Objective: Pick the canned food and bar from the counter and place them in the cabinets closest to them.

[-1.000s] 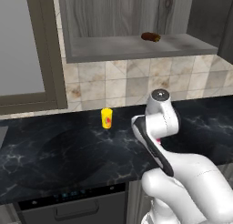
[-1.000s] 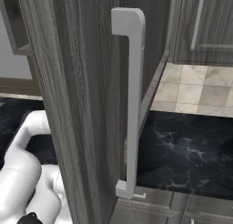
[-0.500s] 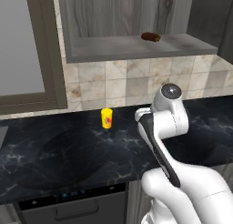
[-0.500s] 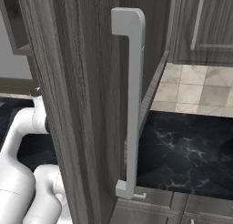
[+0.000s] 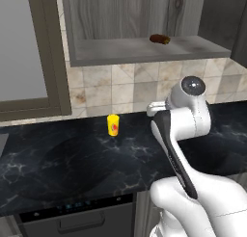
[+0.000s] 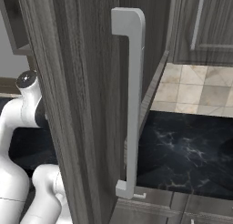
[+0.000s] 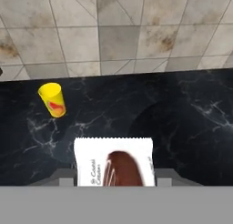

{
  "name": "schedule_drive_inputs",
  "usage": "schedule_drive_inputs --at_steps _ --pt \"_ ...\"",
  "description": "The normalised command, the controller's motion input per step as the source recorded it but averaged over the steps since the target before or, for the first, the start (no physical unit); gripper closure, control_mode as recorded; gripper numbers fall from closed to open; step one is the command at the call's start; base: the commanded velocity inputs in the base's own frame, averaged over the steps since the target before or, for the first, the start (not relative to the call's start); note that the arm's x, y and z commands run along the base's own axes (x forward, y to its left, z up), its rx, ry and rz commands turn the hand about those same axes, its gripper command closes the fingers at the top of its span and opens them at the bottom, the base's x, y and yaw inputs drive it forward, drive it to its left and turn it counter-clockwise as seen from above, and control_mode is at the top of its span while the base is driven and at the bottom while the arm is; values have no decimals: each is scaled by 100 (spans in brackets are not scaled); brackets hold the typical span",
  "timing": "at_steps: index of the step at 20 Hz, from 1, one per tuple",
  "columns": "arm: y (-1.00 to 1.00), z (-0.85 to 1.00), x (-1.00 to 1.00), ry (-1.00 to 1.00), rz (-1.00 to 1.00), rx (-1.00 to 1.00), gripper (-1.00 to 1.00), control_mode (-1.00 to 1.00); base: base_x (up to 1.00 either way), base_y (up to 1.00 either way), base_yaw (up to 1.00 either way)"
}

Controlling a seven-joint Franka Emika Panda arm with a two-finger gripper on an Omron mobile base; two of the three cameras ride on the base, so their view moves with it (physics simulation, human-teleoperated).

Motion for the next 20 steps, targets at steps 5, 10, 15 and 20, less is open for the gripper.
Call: schedule_drive_inputs --at_steps 5,10,15,20 --pt "0 68 -20 -6 0 0 100 -100 0 0 0" --pt "0 68 -24 -6 0 0 100 -100 0 0 0" --pt "0 65 -30 -7 0 0 100 -100 0 0 0" --pt "0 62 -37 -8 0 0 100 -100 0 0 0"
